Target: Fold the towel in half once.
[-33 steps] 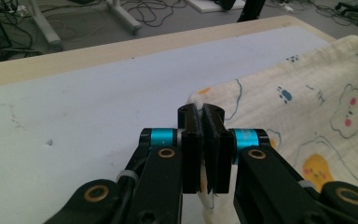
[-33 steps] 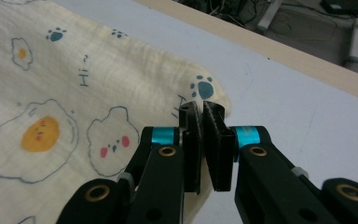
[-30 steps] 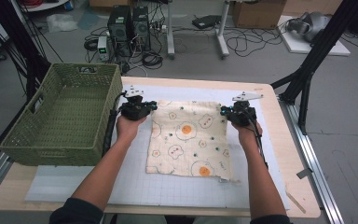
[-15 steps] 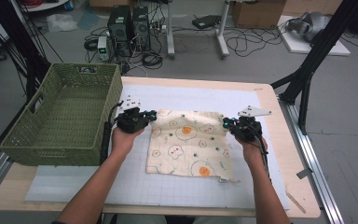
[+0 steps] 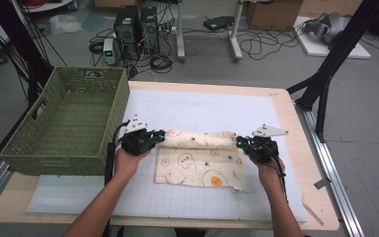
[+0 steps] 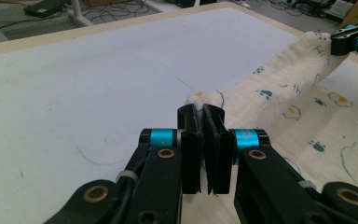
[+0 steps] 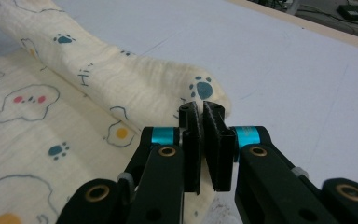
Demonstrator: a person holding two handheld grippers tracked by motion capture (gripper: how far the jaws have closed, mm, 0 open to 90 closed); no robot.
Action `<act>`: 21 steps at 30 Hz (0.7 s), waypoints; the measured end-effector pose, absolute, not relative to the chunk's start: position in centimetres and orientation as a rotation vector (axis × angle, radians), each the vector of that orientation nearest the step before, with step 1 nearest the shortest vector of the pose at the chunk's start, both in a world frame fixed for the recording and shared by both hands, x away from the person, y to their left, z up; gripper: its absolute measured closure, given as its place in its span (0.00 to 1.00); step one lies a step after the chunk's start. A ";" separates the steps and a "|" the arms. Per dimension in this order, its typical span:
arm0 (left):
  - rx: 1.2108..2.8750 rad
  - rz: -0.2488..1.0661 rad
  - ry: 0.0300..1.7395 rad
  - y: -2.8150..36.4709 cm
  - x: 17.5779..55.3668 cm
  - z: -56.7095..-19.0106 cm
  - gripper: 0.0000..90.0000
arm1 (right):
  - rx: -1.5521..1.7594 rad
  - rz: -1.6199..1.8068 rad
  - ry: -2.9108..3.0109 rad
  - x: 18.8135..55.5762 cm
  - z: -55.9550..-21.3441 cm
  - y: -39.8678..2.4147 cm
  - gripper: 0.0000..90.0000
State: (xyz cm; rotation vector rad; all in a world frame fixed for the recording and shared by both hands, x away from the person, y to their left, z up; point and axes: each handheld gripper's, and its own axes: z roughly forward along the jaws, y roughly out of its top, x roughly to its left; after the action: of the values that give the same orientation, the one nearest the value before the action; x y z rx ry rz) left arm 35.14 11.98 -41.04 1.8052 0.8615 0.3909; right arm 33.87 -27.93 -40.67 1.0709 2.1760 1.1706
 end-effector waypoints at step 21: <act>1.842 0.314 0.817 12.7 31.0 -43.3 0.94 | 1.042 1.172 2.223 28.7 -43.0 -28.5 0.95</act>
State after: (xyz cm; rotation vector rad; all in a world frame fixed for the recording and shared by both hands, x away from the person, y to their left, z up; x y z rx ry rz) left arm 30.96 12.74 -43.32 1.8422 0.8165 0.3144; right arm 28.73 -28.45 -43.01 1.0416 2.2233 1.1722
